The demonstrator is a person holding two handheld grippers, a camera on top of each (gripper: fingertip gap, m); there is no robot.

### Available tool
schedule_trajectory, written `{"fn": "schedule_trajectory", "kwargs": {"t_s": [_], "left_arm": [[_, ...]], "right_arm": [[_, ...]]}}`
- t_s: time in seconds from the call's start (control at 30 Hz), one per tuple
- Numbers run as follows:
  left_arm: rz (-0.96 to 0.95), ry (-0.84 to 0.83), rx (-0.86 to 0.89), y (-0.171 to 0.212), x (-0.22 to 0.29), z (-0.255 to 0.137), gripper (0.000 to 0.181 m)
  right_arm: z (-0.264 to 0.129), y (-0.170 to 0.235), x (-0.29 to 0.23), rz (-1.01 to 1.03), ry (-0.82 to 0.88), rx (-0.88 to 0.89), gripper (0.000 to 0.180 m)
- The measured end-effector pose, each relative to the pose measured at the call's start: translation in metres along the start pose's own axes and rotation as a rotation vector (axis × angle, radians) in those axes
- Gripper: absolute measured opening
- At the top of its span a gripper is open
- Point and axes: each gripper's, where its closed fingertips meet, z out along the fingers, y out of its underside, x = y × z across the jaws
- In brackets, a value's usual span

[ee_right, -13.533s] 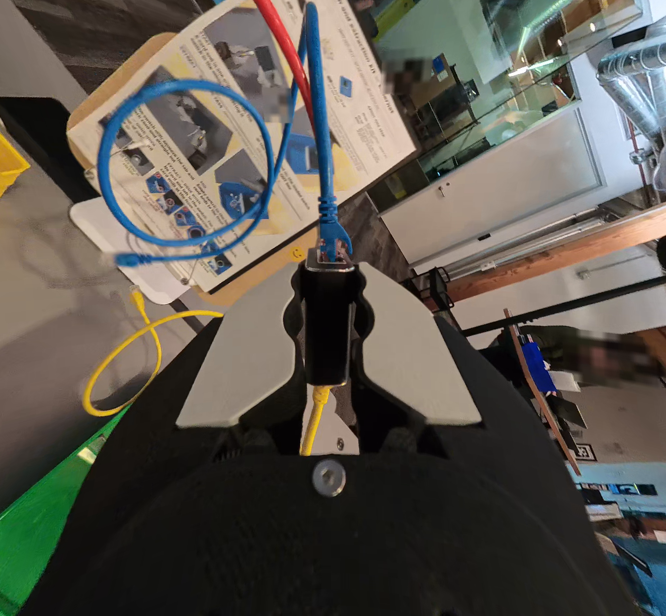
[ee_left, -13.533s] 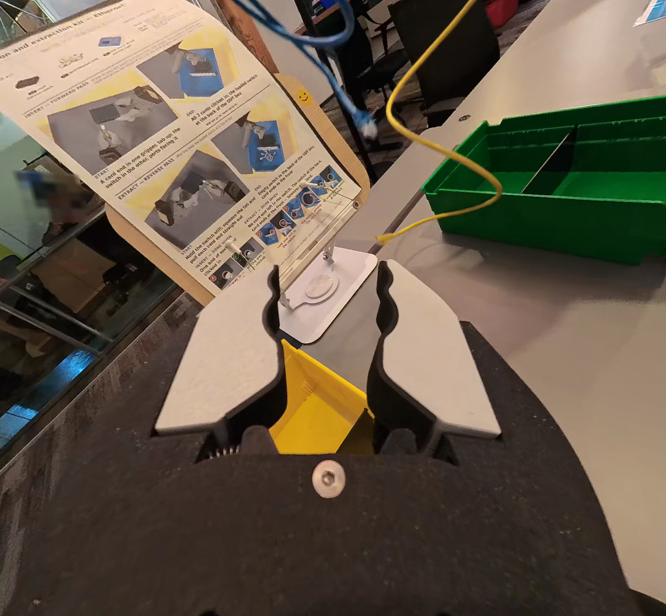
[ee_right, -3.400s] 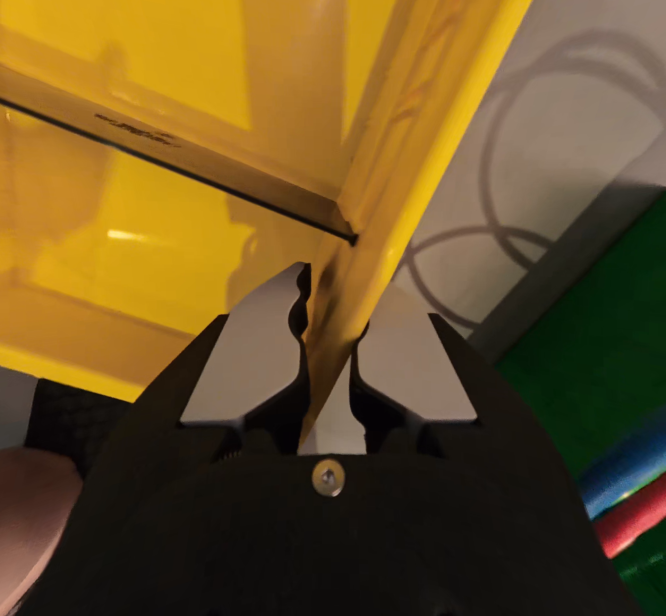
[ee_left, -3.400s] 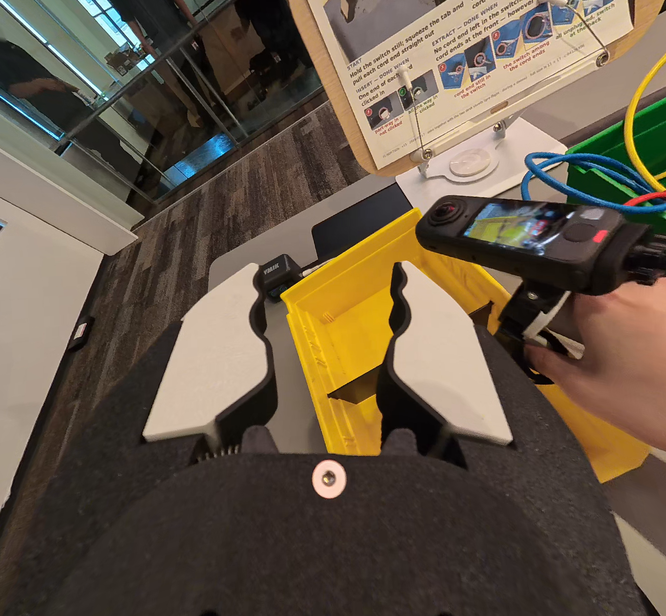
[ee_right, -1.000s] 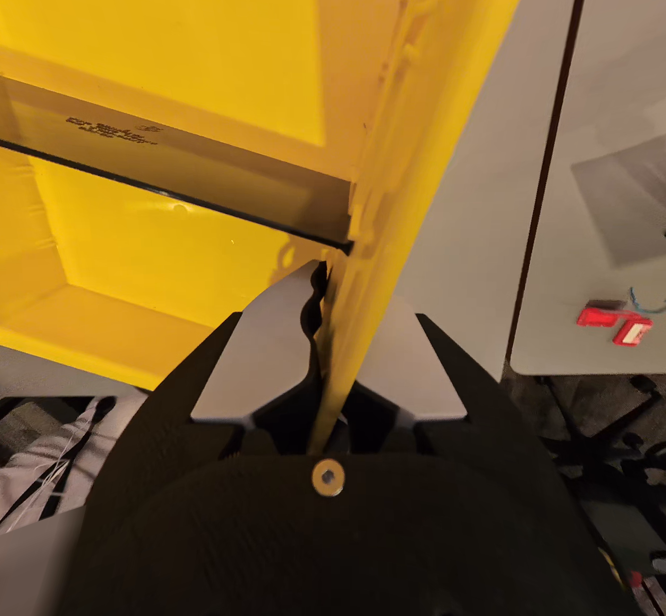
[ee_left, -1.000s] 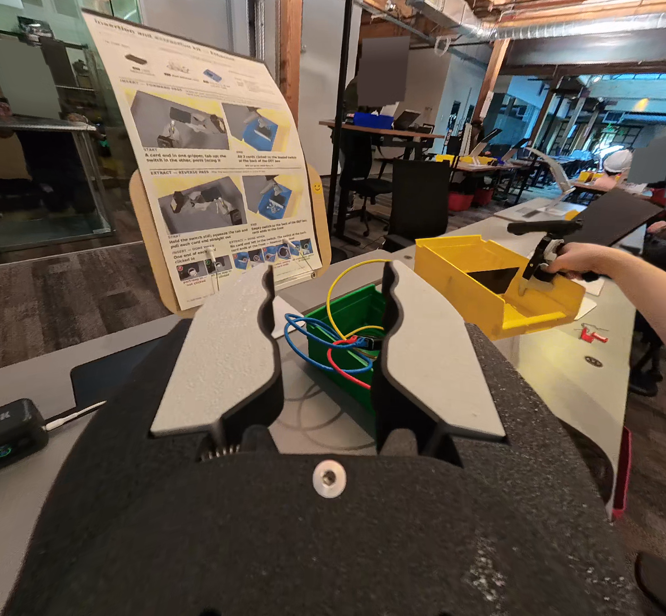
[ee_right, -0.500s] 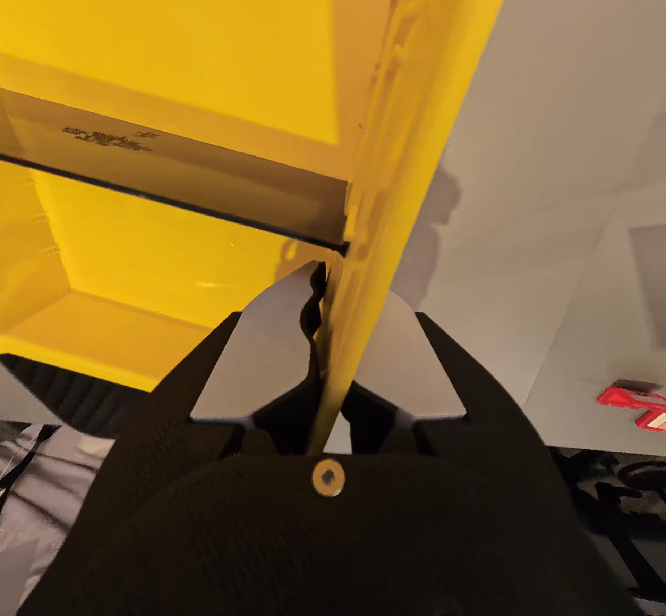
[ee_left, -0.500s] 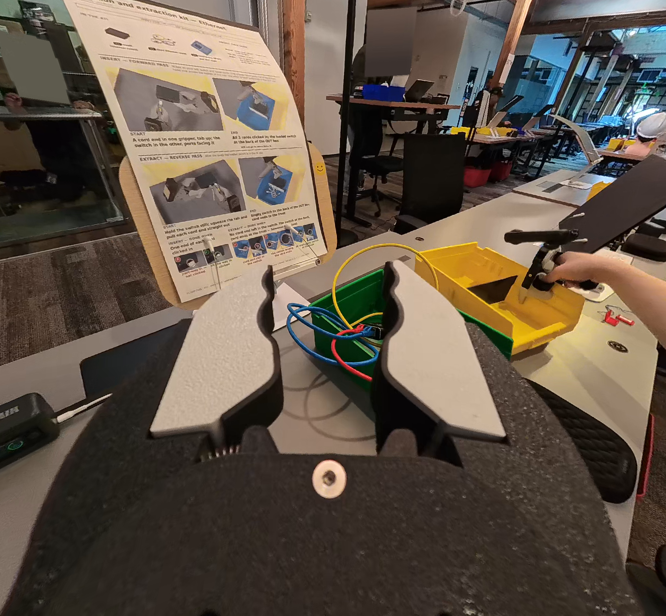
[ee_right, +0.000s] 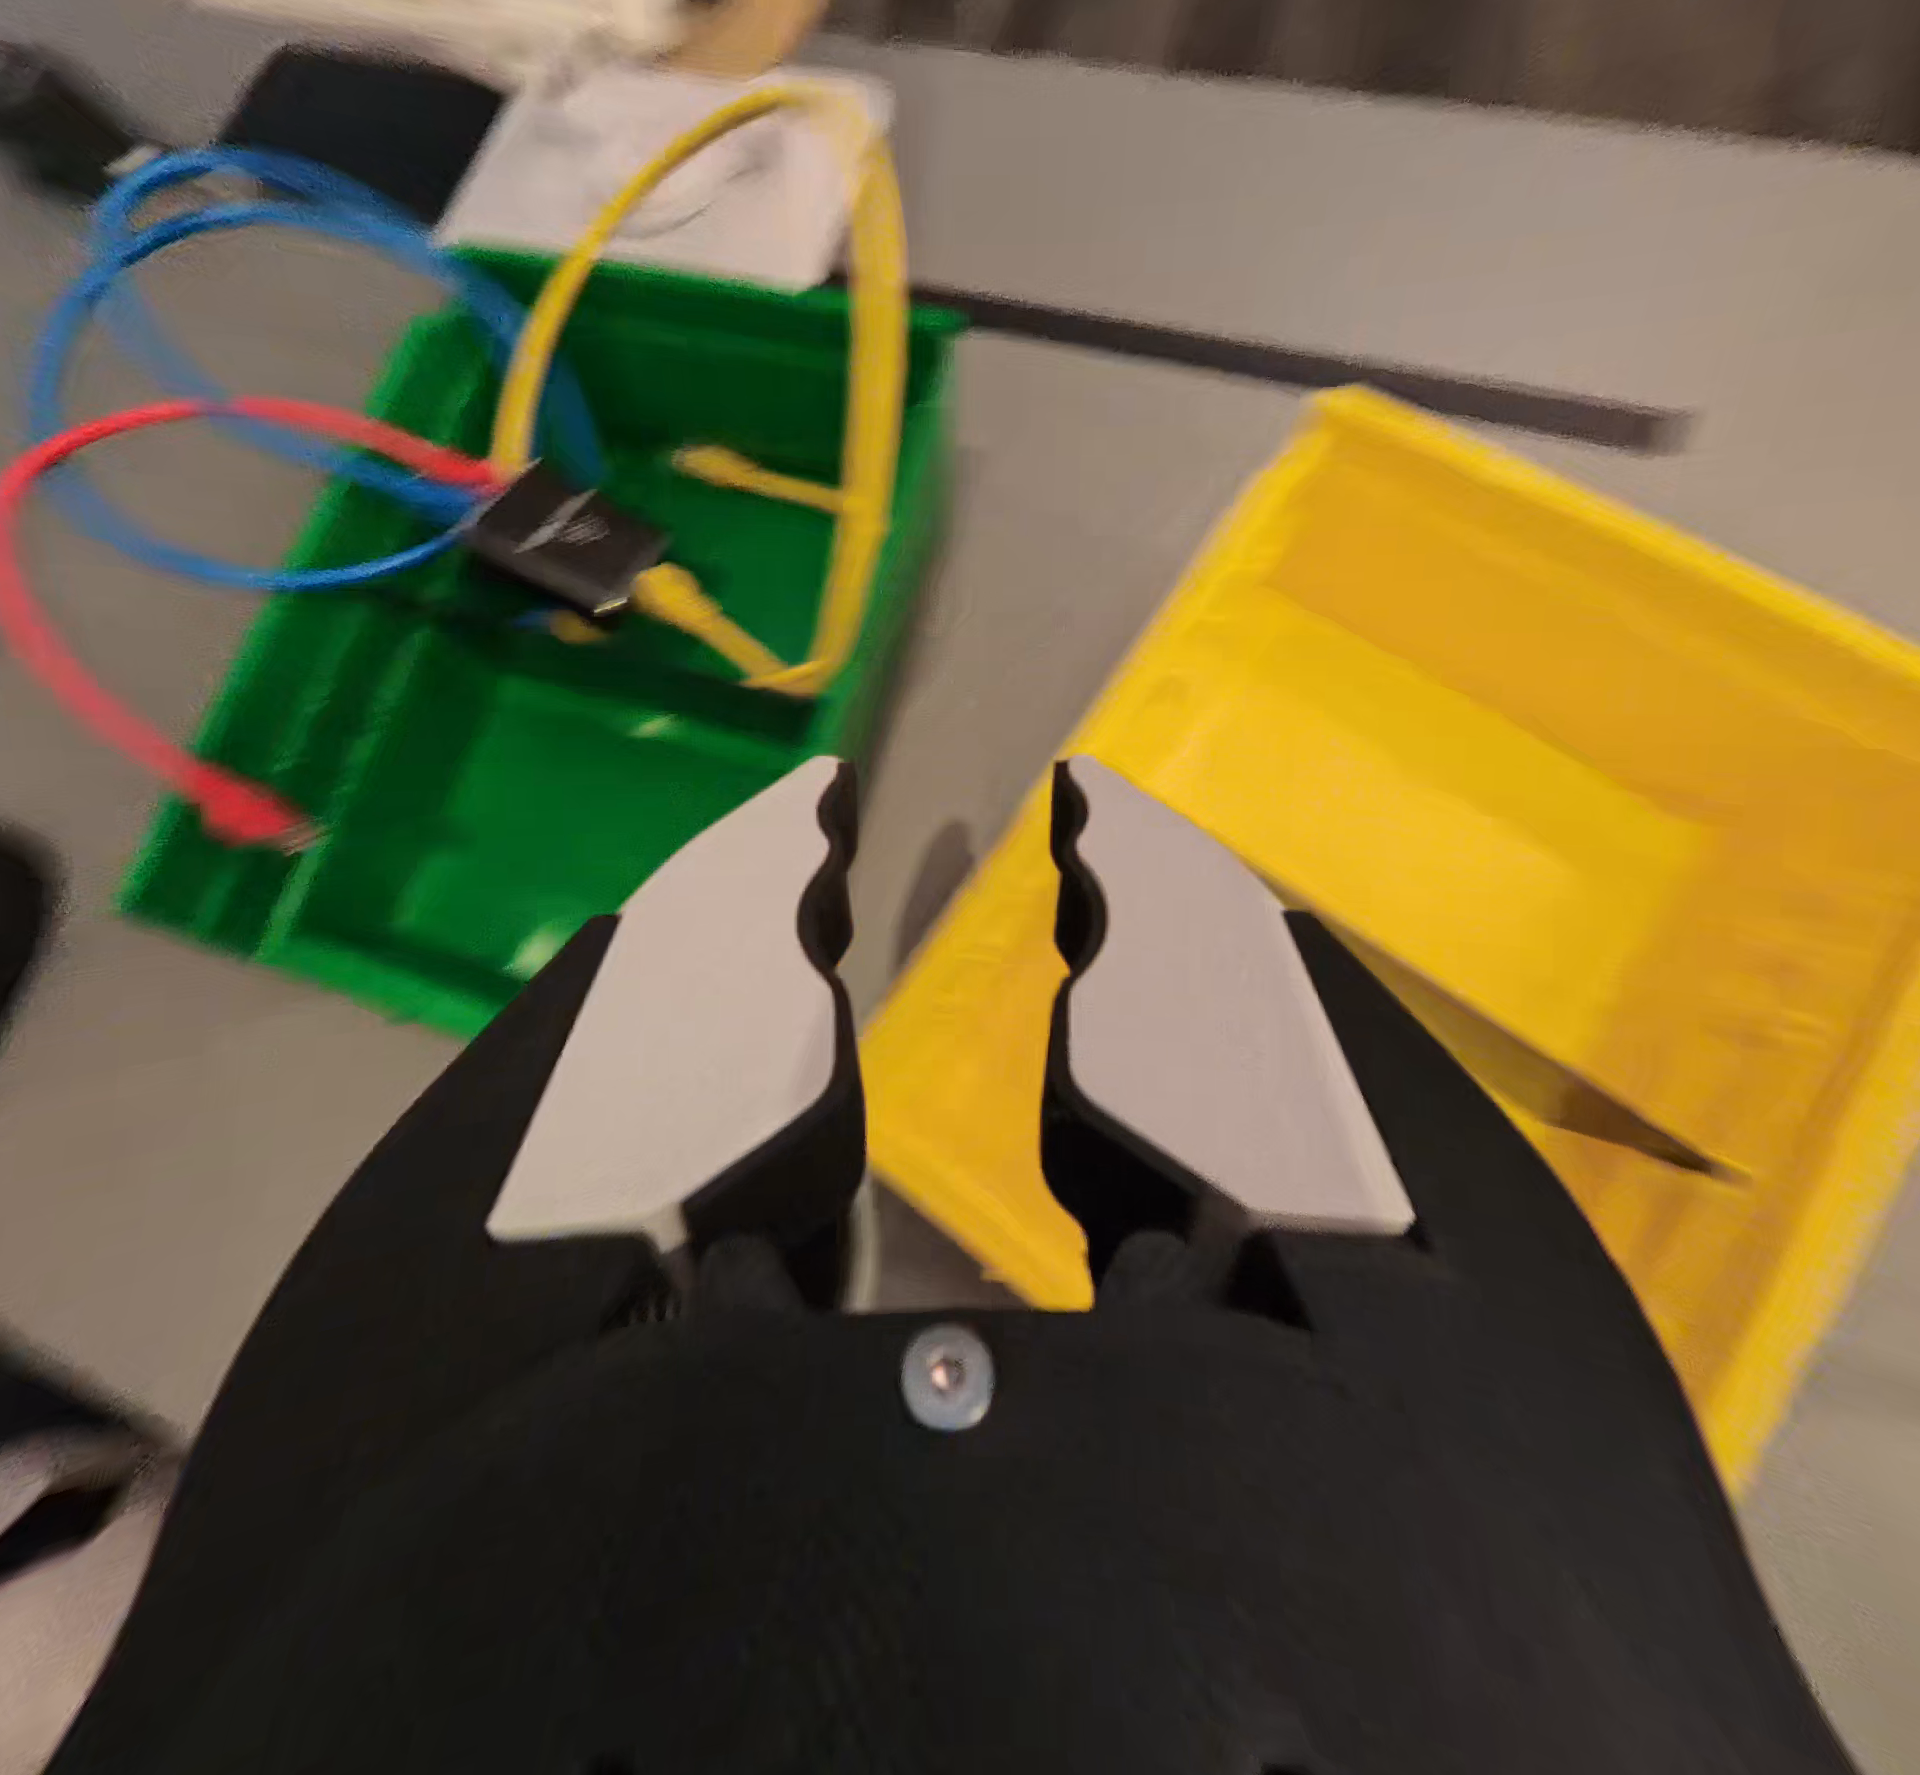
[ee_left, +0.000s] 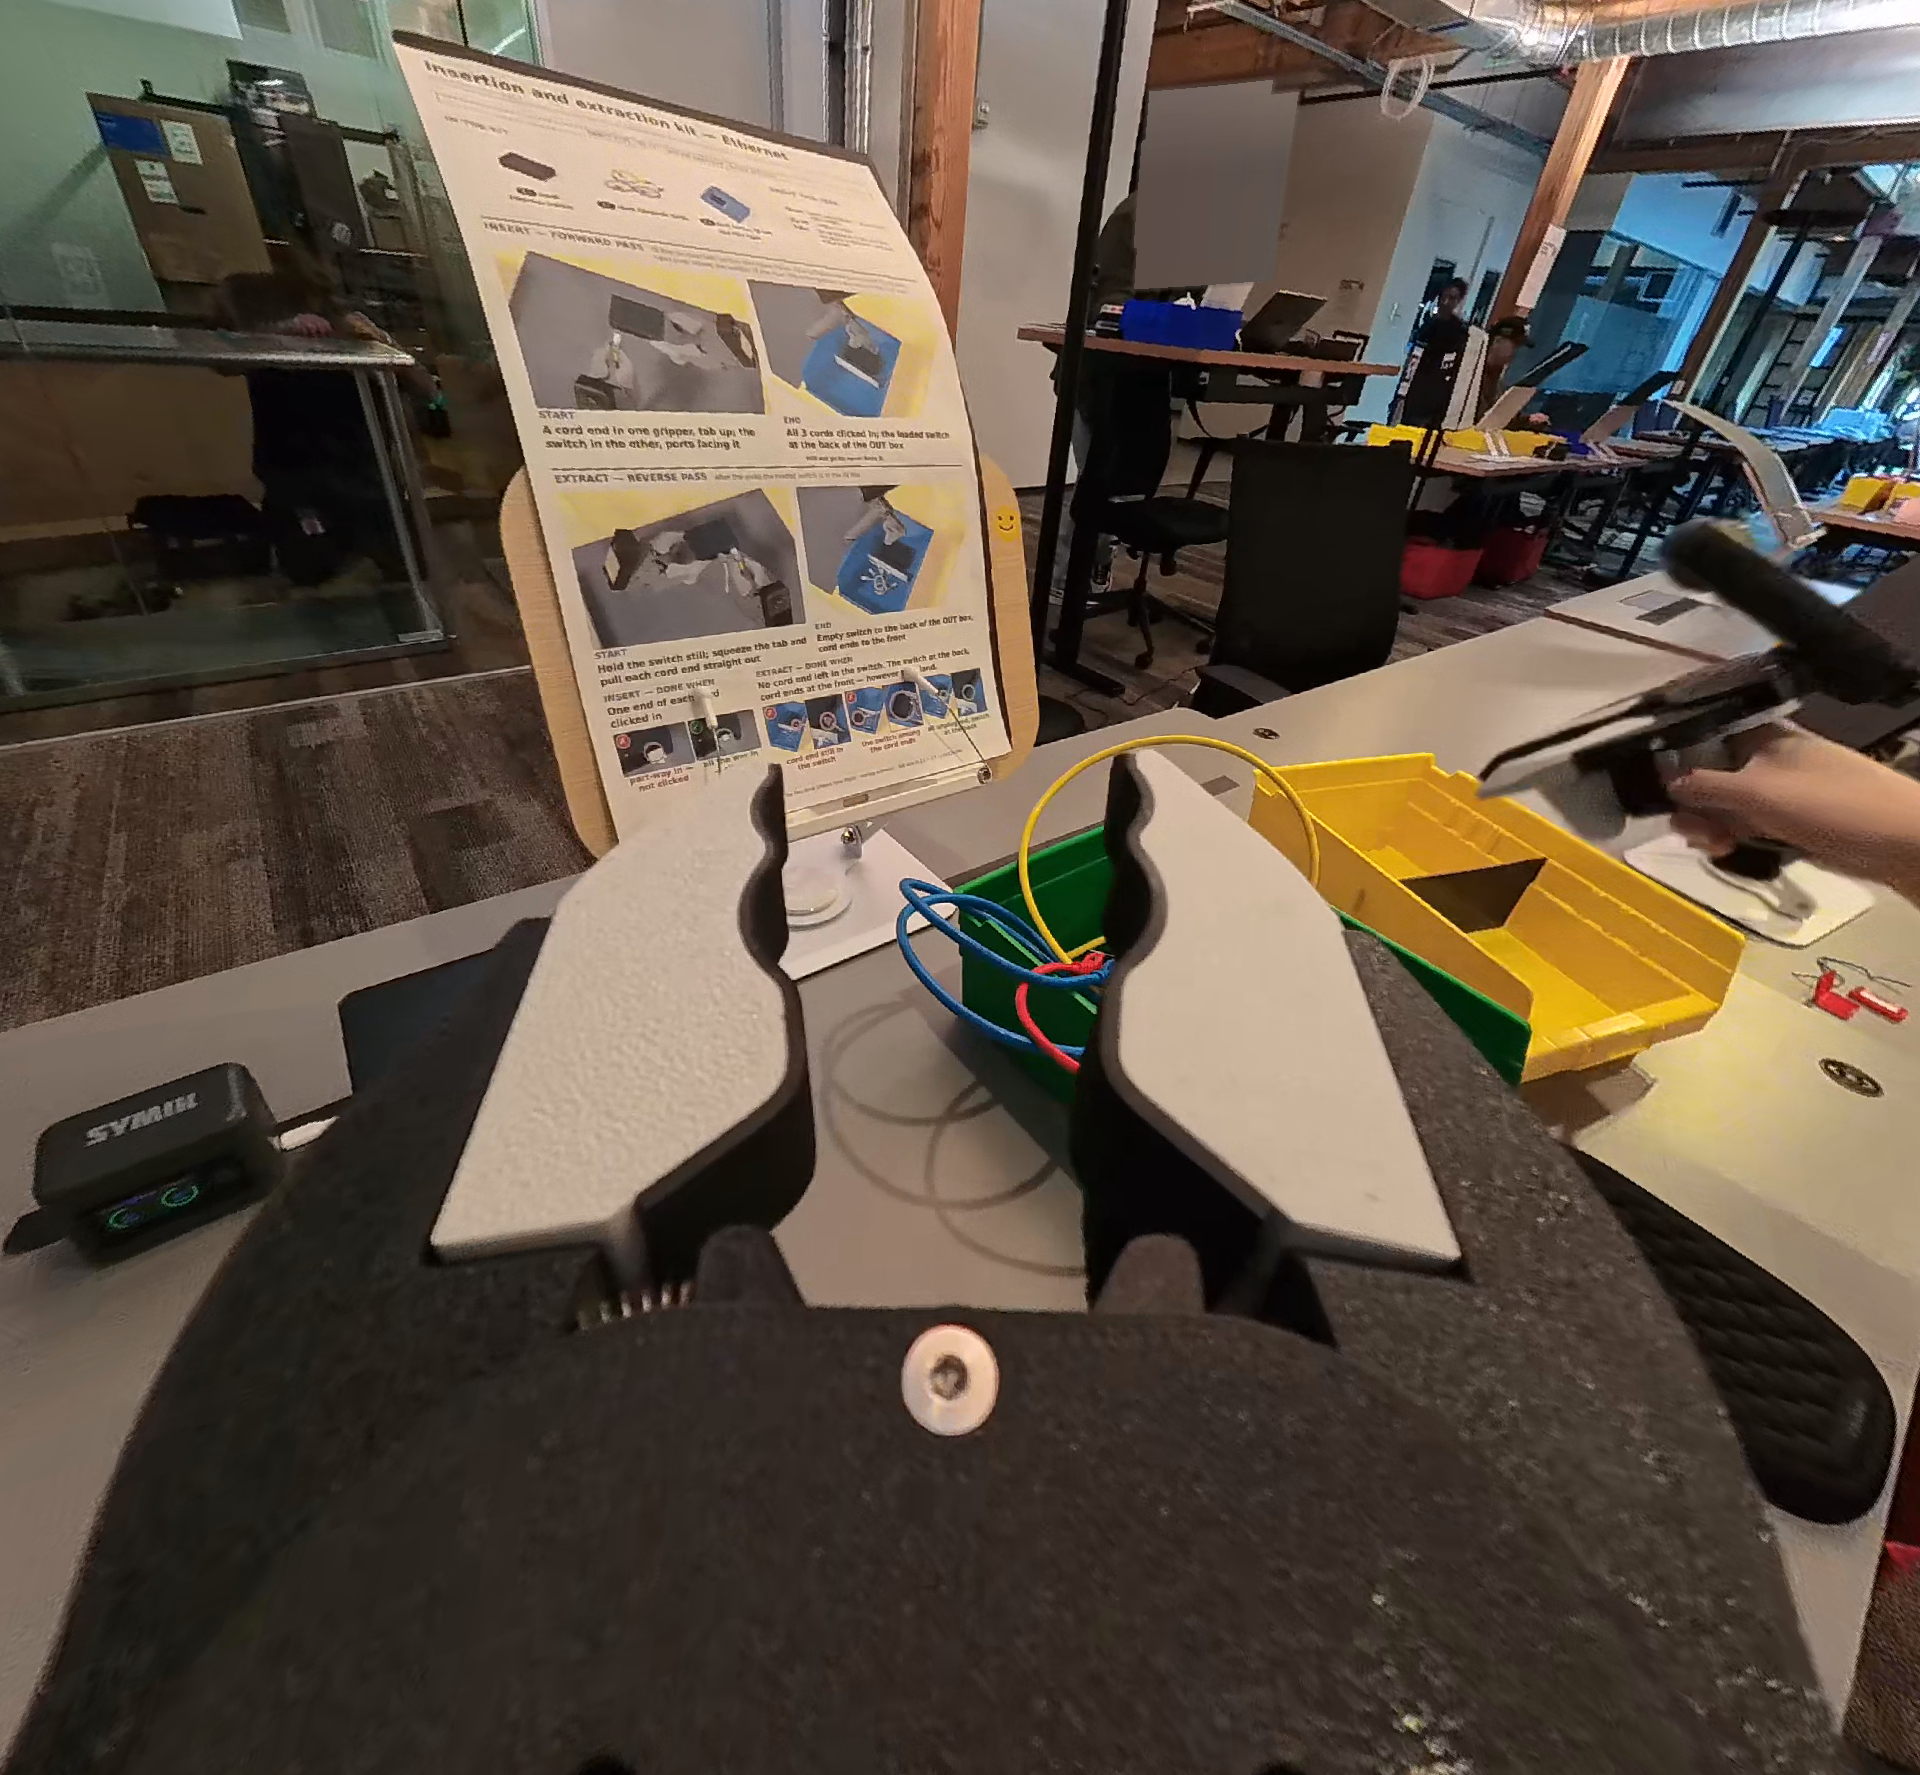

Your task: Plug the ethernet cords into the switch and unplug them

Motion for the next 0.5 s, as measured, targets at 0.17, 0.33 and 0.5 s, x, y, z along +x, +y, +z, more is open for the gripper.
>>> {"fn": "schedule_trajectory", "kwargs": {"t_s": [0.17, 0.33, 0.5], "left_arm": [[0.018, 0.007, -0.008, 0.0, 0.005, -0.003, 0.059], [0.028, 0.026, 0.007, -0.004, 0.009, -0.012, 0.059], [0.033, 0.034, 0.029, -0.009, 0.008, -0.018, 0.059]], "right_arm": [[0.07, 0.037, -0.049, -0.072, 0.022, -0.267, 0.035], [0.1, 0.065, -0.048, -0.007, 0.074, -0.436, 0.038], [0.106, 0.101, -0.049, 0.005, 0.086, -0.672, 0.012]]}}
